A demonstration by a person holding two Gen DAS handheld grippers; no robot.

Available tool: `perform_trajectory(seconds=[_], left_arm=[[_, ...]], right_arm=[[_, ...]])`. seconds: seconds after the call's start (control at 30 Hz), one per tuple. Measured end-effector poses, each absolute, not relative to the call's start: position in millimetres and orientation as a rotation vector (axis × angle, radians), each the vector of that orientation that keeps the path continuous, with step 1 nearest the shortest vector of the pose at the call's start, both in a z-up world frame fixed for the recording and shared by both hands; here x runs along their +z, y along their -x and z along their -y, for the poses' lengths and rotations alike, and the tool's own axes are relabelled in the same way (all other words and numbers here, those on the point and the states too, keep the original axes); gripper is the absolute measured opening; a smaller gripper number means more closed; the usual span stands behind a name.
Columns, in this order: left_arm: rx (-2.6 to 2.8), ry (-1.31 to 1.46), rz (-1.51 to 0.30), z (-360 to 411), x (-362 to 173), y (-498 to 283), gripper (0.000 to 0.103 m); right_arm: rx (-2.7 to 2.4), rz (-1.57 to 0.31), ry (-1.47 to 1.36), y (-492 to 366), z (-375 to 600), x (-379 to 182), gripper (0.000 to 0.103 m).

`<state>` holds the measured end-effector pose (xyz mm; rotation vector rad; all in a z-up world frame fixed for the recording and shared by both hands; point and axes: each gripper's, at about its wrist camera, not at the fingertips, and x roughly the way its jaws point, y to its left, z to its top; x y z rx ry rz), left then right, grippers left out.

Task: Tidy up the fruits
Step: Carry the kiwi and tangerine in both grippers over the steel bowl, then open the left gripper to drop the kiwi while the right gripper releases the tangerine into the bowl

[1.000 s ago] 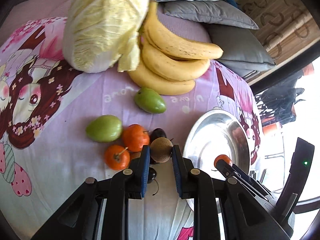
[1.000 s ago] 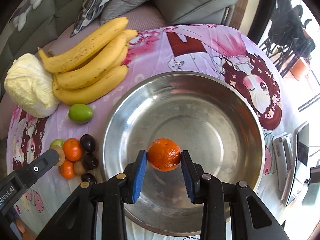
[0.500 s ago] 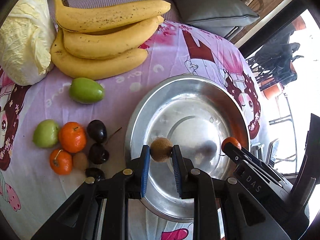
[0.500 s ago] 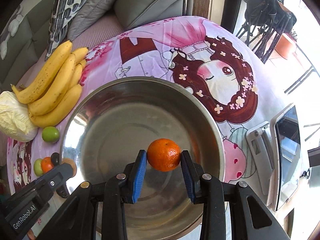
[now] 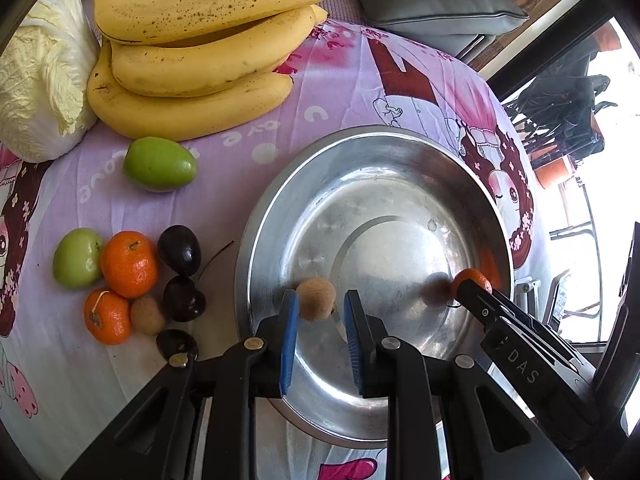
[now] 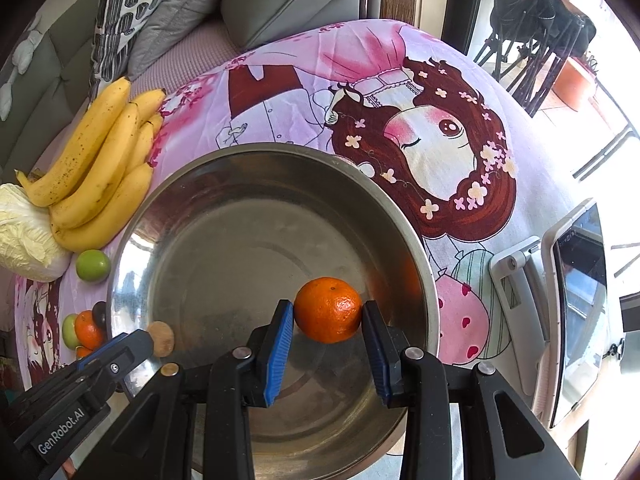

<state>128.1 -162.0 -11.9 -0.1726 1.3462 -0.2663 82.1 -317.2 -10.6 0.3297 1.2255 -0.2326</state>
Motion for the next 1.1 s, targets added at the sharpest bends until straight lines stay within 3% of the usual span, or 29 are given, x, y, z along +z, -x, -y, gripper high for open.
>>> perform_trajectory(seconds=[0.1, 0.23, 0.33, 0.47, 1.1], left_arm=[[-0.266, 0.165, -1.332, 161.6, -5.4, -126.0, 0.024], [-0.252, 0.175, -1.321, 155.4, 3.5, -122.1, 0.037], [-0.236, 0.176, -1.299, 149.3, 10.7, -120.0, 0.04], [-0.192, 0.183, -1.291, 135.4, 14.7, -115.6, 0.057], [0.015, 0.278, -1.291, 48.0, 1.3, -75.5, 0.061]], right_arm=[[-0.229, -1.211, -0.323, -81.8, 316.0, -5.4, 0.038], [-0.214, -1.19, -0.325, -79.1, 314.7, 4.0, 0.038], [-0.203, -1.181, -0.31, -76.7, 311.1, 9.7, 0.038], [-0.18, -1.187, -0.288, -74.4, 302.0, 11.9, 0.038], [-0.064, -1.216, -0.201, -65.7, 254.2, 7.0, 0.045]])
